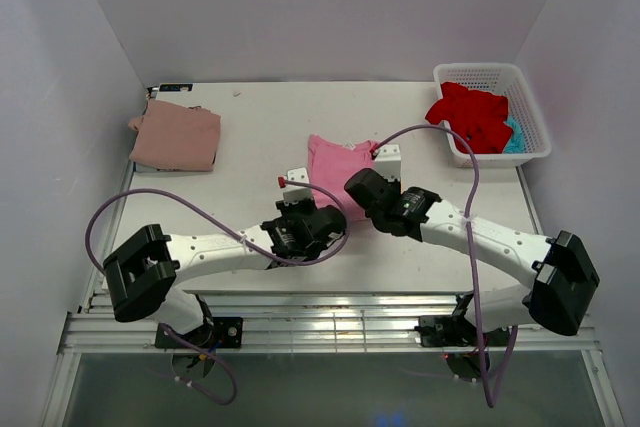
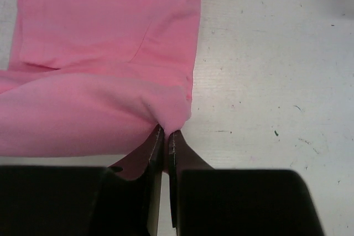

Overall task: Fold and stack the t-shirts
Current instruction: Fold the long partially folded tshirt into a neat square

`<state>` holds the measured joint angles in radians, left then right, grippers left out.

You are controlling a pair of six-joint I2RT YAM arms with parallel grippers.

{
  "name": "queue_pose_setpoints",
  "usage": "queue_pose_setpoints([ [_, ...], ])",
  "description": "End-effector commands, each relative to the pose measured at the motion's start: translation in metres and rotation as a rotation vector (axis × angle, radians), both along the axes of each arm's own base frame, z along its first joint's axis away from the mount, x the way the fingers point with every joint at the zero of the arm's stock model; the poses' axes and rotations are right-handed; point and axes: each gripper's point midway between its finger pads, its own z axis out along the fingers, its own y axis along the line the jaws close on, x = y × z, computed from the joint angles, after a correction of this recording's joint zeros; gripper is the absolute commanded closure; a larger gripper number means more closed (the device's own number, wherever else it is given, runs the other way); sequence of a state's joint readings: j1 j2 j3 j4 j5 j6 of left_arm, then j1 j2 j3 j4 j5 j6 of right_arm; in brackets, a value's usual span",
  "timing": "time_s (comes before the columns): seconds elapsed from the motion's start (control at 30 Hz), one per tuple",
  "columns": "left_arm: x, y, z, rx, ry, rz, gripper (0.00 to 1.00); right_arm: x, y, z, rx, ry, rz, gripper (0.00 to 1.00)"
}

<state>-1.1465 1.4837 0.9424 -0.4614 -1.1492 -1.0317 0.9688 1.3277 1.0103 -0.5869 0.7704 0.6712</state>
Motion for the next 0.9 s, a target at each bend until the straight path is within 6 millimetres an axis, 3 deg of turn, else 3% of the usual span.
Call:
queue_pose_setpoints([
  [0.0,0.032,-0.018,0.038,-0.042,-0.160,-0.128,1.00,0.029,-0.002,0.015,0.001,-0.076,-0.027,0.92],
  [0.27,0.068,-0.026,0.032,0.040,-0.139,-0.153,1.00,0.060,-0.008,0.007,-0.019,-0.066,-0.045,0.92],
  [0.5,0.091,-0.033,0.051,0.012,-0.186,-0.166,1.00,0.087,-0.014,0.015,-0.016,-0.091,-0.051,0.92],
  [0.7,0.119,-0.030,0.047,0.027,-0.184,-0.162,1.00,0.119,-0.019,0.017,-0.023,-0.106,-0.067,0.92],
  [0.87,0.138,-0.031,0.030,0.036,-0.157,-0.179,1.00,0.143,-0.016,0.003,-0.045,-0.088,-0.051,0.92],
])
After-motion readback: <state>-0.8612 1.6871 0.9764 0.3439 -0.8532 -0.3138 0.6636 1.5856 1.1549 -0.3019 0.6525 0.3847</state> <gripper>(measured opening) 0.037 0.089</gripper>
